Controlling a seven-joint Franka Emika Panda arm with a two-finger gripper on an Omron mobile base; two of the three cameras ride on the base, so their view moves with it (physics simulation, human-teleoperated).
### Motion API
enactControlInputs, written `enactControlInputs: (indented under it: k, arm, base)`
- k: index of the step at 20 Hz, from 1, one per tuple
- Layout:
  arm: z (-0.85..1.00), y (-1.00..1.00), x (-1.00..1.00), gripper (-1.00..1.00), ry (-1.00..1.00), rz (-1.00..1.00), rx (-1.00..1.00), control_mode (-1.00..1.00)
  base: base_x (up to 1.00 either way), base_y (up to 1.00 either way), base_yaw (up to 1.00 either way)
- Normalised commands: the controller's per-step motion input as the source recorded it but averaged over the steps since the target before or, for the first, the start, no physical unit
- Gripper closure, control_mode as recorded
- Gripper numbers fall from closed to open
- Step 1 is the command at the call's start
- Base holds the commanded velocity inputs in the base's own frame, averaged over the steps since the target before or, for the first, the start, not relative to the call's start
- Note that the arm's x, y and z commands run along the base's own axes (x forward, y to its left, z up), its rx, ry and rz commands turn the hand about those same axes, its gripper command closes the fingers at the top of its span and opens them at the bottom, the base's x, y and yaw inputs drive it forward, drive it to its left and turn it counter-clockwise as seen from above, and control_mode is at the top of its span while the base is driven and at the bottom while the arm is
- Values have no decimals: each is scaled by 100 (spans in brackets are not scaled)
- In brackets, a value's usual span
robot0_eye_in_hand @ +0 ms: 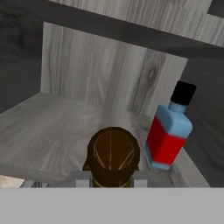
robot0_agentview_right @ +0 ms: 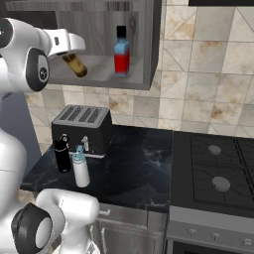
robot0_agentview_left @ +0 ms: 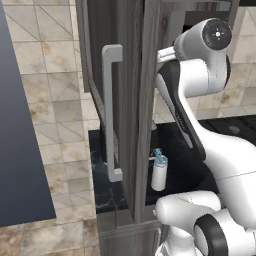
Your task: Sort all alcoholic drinks to one cabinet, and non-alcoholic drinks to the other.
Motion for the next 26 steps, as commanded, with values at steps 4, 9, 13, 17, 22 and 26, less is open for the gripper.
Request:
enactControlInputs:
  k: [4,9,13,17,22,26]
  arm:
    - [-18,0,5,100,0,0,0,-100]
    - [-12,0,7,100,-1,0,0,-100]
    - [-6,0,12,100,-2,0,0,-100]
    - [-3,2,17,100,-1,0,0,-100]
    - [-2,5,20,100,0,0,0,-100]
    - [-1,6,22,100,0,0,0,-100]
  base:
    - [0,0,0]
    - [0,0,0]
    - [0,0,0]
    - [0,0,0]
    - [0,0,0]
    - [0,0,0]
